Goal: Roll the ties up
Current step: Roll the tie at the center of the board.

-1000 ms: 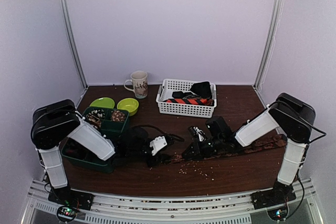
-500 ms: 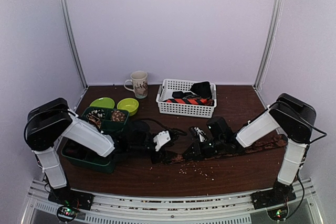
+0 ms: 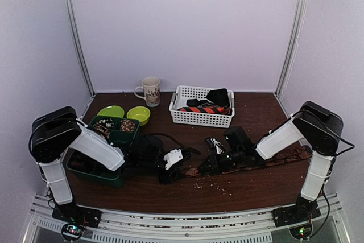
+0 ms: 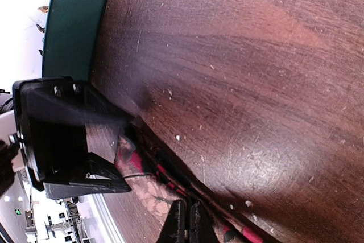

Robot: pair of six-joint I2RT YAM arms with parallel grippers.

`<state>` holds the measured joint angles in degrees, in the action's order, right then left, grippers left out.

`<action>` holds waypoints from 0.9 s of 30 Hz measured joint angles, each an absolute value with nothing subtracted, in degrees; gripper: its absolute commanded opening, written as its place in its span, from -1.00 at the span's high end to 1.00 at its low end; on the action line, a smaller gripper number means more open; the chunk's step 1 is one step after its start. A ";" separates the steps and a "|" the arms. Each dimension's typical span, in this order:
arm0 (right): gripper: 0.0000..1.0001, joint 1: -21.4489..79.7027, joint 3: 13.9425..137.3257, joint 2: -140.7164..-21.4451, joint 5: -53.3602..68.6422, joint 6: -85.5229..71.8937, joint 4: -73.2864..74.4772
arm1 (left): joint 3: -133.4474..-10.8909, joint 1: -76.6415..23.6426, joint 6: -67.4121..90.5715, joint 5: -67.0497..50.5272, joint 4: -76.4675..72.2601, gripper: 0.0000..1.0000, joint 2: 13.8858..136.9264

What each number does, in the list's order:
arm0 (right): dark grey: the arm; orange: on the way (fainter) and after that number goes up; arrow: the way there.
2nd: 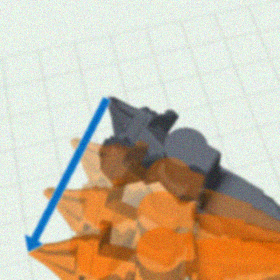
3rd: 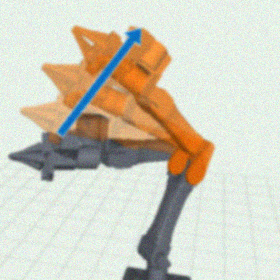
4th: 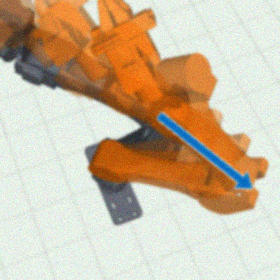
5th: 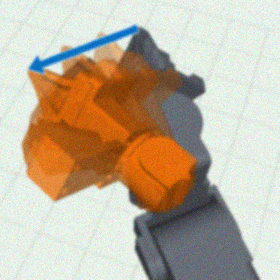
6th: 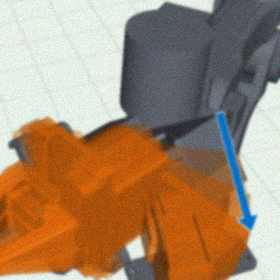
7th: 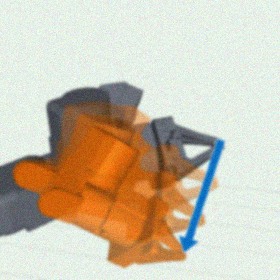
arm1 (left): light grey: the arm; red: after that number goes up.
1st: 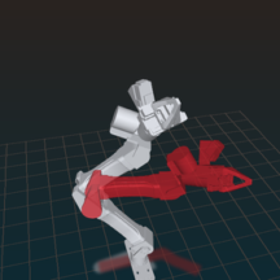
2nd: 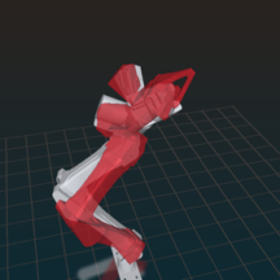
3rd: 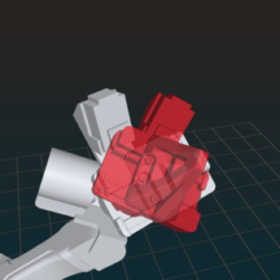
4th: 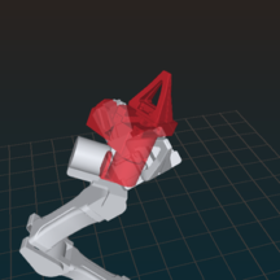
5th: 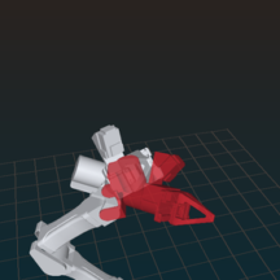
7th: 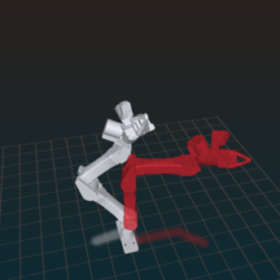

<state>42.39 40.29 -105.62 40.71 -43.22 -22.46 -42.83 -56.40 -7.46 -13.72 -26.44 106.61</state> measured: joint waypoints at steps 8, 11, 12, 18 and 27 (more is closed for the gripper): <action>1.00 42.39 40.99 -105.38 40.77 -41.89 -20.40 | -37.10 -55.70 -4.99 -14.22 -30.89 -0.55 103.02; 1.00 42.39 41.01 -105.38 40.75 -41.89 -20.40 | -36.27 -55.61 -4.32 -14.55 -34.02 -0.54 104.01; 1.00 42.39 41.01 -105.38 40.73 -41.87 -20.40 | -36.03 -55.46 -3.95 -14.85 -35.22 -0.52 104.66; 1.00 42.39 40.86 -105.38 40.64 -42.09 -20.82 | -35.97 -53.91 -2.83 -18.02 -40.01 -0.14 108.71; 1.00 42.41 40.29 -105.41 40.51 -42.35 -21.89 | -35.70 -53.60 -2.83 -21.39 -39.81 0.28 107.98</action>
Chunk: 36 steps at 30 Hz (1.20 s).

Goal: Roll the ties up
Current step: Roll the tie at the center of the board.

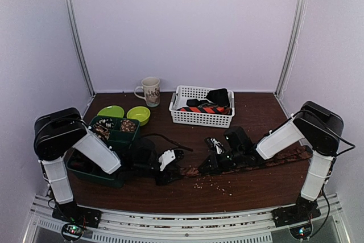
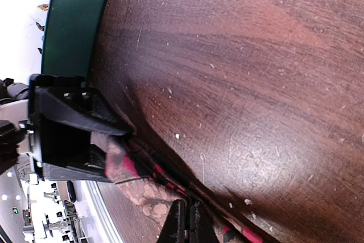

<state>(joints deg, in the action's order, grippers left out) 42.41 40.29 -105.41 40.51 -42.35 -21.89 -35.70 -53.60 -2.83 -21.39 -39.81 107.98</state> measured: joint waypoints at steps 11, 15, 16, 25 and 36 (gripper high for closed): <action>1.00 42.39 40.29 -105.43 40.53 -42.13 -21.89 | -40.84 -54.48 -2.66 -23.33 -36.05 0.31 104.71; 1.00 42.39 40.34 -105.56 40.58 -42.11 -21.91 | -45.36 -55.31 -2.44 -24.47 -35.70 0.31 107.33; 1.00 42.39 40.36 -105.62 40.71 -42.11 -21.98 | -46.63 -55.55 -2.37 -24.73 -35.64 0.31 108.36; 1.00 42.39 40.36 -105.78 41.08 -42.17 -22.20 | -52.45 -56.75 -1.19 -26.83 -36.25 0.33 116.40; 0.67 41.76 40.25 -103.26 40.21 -41.93 -18.06 | -50.65 -56.73 -1.74 -26.70 -36.49 0.39 117.27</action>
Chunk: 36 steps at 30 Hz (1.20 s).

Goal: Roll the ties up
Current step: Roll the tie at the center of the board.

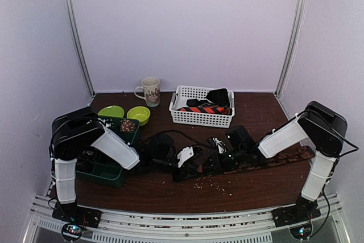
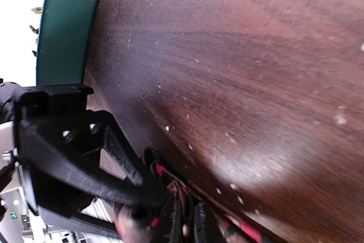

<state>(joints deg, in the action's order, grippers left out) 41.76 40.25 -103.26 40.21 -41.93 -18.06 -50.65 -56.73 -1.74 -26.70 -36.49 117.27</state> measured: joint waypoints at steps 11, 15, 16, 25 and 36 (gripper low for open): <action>0.30 39.64 39.64 -96.77 40.40 -43.18 -14.41 | -52.77 -56.73 -3.38 -26.35 -33.15 0.41 117.91; 0.30 39.92 39.79 -96.03 41.12 -43.72 -13.93 | -53.06 -56.73 -3.55 -26.35 -32.62 0.40 117.97; 0.30 40.10 39.90 -96.05 41.17 -43.70 -13.50 | -53.12 -56.73 -3.55 -26.35 -32.51 0.40 117.97; 0.59 41.45 41.15 -98.78 41.34 -42.39 -10.24 | -53.45 -56.73 -3.55 -26.35 -31.86 0.39 117.99; 1.00 41.82 43.29 -99.68 41.56 -40.14 -7.90 | -51.68 -56.69 -3.46 -24.77 -29.80 -0.53 116.46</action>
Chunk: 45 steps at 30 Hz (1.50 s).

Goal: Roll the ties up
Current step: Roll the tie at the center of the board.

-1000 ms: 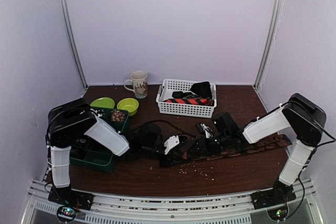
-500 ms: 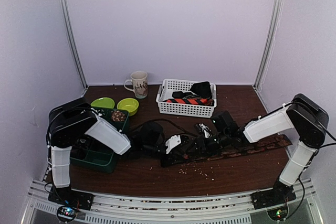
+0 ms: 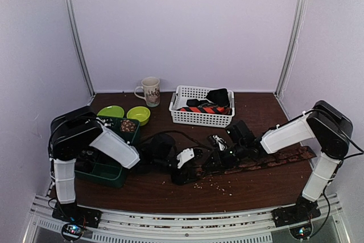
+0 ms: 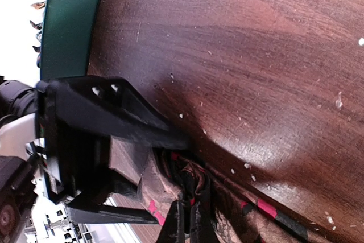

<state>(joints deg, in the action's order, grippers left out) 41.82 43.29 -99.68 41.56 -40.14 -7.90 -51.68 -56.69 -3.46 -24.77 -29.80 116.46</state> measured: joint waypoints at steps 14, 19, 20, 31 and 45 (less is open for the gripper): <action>1.00 41.80 43.29 -100.29 41.71 -40.16 -8.45 | -36.16 -56.58 -0.80 -7.51 -36.47 -0.90 87.74; 1.00 41.80 43.31 -100.31 41.80 -40.21 -8.62 | -35.44 -54.92 3.73 -5.54 -40.21 -0.90 96.57; 1.00 41.80 43.31 -100.31 41.82 -40.23 -8.71 | -35.75 -55.16 3.25 -5.56 -40.27 -0.94 98.32; 1.00 41.80 43.46 -100.31 41.98 -40.25 -8.56 | -44.12 -60.45 0.91 -10.68 -44.38 -0.87 116.55; 1.00 41.82 43.66 -99.96 42.39 -40.45 -8.34 | -47.37 -60.18 -2.96 -15.05 -44.56 0.30 119.35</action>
<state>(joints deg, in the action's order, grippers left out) 41.82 43.66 -99.96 42.39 -40.45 -8.34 -47.37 -60.18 -2.96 -15.05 -44.56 119.35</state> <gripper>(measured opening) 0.021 0.380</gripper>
